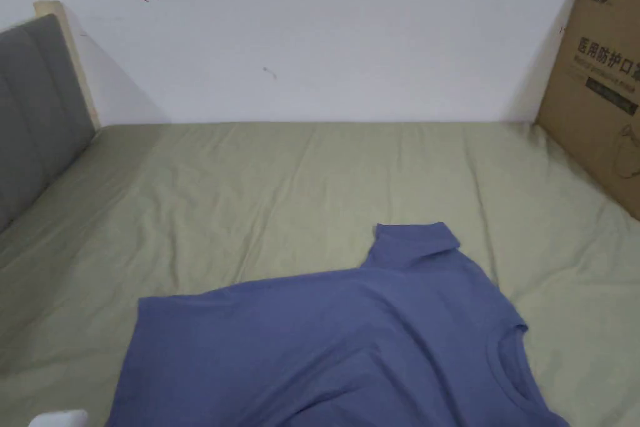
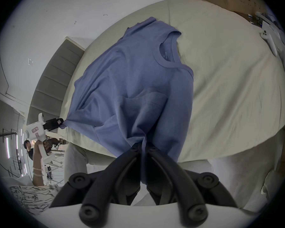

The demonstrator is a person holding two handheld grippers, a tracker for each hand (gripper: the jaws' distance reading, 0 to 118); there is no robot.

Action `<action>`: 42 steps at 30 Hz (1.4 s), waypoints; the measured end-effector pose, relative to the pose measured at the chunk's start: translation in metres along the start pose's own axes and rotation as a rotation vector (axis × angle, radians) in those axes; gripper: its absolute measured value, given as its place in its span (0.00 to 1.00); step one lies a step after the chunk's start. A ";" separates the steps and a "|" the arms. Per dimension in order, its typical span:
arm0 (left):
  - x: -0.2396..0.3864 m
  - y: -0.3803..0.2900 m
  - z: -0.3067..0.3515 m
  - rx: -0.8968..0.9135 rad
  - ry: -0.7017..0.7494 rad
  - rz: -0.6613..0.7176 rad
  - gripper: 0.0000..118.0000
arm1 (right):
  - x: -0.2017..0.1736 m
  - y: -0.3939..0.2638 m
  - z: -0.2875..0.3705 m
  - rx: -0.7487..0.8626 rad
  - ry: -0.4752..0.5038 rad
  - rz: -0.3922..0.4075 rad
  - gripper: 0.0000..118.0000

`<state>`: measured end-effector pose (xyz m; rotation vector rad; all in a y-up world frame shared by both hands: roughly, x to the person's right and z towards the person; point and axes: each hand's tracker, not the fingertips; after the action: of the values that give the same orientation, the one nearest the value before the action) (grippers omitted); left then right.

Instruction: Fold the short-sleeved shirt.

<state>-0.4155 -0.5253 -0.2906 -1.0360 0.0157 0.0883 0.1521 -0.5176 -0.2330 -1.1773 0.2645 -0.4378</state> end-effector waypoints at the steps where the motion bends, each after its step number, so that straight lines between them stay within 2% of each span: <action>1: -0.001 -0.002 0.001 0.002 0.002 0.010 0.28 | -0.004 -0.001 -0.001 0.004 -0.035 0.020 0.04; 2: -0.003 -0.005 0.002 0.003 0.000 0.017 0.47 | 0.006 0.005 -0.005 0.018 -0.088 0.066 0.10; 3: -0.005 -0.007 0.005 0.006 -0.009 0.023 0.62 | 0.001 0.008 -0.005 0.021 -0.134 0.101 0.26; 4: -0.006 -0.005 0.009 0.023 -0.022 0.041 0.71 | -0.005 0.014 -0.004 0.026 -0.157 0.152 0.46; 5: -0.007 -0.003 0.013 0.029 -0.019 0.049 0.72 | -0.012 0.021 -0.001 0.042 -0.173 0.188 0.52; 8: -0.008 0.008 0.023 0.080 -0.035 0.054 0.71 | -0.028 0.051 0.008 0.089 -0.117 0.204 0.52; 9: -0.005 0.015 0.028 0.100 -0.040 0.062 0.69 | -0.033 0.061 0.008 0.103 -0.083 0.200 0.52; 10: -0.003 0.021 0.029 0.124 -0.059 0.072 0.56 | -0.040 0.073 0.008 0.117 -0.058 0.178 0.51; 11: -0.003 0.026 0.028 0.135 -0.072 0.074 0.36 | -0.046 0.082 0.005 0.125 -0.040 0.163 0.48; 12: -0.001 0.030 0.024 0.141 -0.074 0.078 0.13 | -0.052 0.089 0.002 0.134 -0.010 0.168 0.40; 13: 0.003 0.036 0.019 0.136 -0.064 0.085 0.01 | -0.059 0.095 -0.003 0.156 0.017 0.193 0.17; 14: 0.004 0.039 0.014 0.132 -0.059 0.085 0.00 | -0.065 0.101 -0.009 0.165 0.014 0.205 0.02; 17: 0.006 0.049 -0.008 0.100 -0.097 0.112 0.00 | -0.082 0.115 -0.031 0.131 0.016 0.282 0.01; 19: 0.002 0.068 -0.024 0.088 -0.103 0.133 0.00 | -0.089 0.124 -0.046 0.116 0.023 0.281 0.01; 21: 0.000 0.097 -0.039 0.083 -0.098 0.093 0.00 | -0.089 0.136 -0.058 0.107 0.012 0.280 0.01; 22: -0.002 0.115 -0.049 0.082 -0.080 0.088 0.16 | -0.088 0.142 -0.063 0.104 0.006 0.278 0.01; 24: -0.010 0.153 -0.073 0.094 -0.049 0.104 0.71 | -0.081 0.153 -0.071 0.103 -0.006 0.265 0.01; 25: -0.013 0.173 -0.089 0.086 -0.043 0.116 0.94 | -0.077 0.157 -0.075 0.104 -0.009 0.255 0.01; 27: -0.021 0.206 -0.120 0.057 -0.045 0.159 0.97 | -0.069 0.165 -0.080 0.100 -0.007 0.235 0.01; 31: -0.028 0.254 -0.181 -0.043 -0.035 0.236 0.88 | -0.053 0.172 -0.086 0.092 -0.039 0.210 0.01; 33: -0.027 0.258 -0.206 -0.078 -0.044 0.236 0.87 | -0.044 0.174 -0.089 0.085 -0.060 0.202 0.01; 34: -0.025 0.258 -0.219 -0.140 -0.021 0.235 0.84 | -0.039 0.175 -0.090 0.080 -0.071 0.194 0.01; 35: -0.021 0.256 -0.225 -0.147 0.048 0.205 0.83 | -0.034 0.175 -0.091 0.079 -0.080 0.185 0.01; 36: -0.015 0.254 -0.223 -0.119 0.035 0.175 0.83 | -0.030 0.175 -0.091 0.077 -0.084 0.180 0.01; 37: -0.010 0.252 -0.218 -0.104 0.069 0.169 0.78 | -0.026 0.175 -0.091 0.076 -0.090 0.175 0.01; 38: -0.004 0.250 -0.210 -0.077 0.107 0.138 0.67 | -0.023 0.176 -0.090 0.078 -0.096 0.167 0.01; 39: -0.002 0.249 -0.206 -0.046 0.138 0.117 0.52 | -0.019 0.178 -0.090 0.079 -0.096 0.158 0.01; 41: 0.004 0.243 -0.193 -0.038 0.130 0.114 0.08 | -0.012 0.187 -0.090 0.093 -0.083 0.126 0.01; 42: 0.003 0.243 -0.192 -0.041 0.110 0.118 0.03 | -0.009 0.194 -0.089 0.098 -0.078 0.119 0.01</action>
<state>-0.4270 -0.5673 -0.5972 -1.0795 0.1759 0.1393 0.1432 -0.5265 -0.4462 -1.0740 0.2418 -0.2969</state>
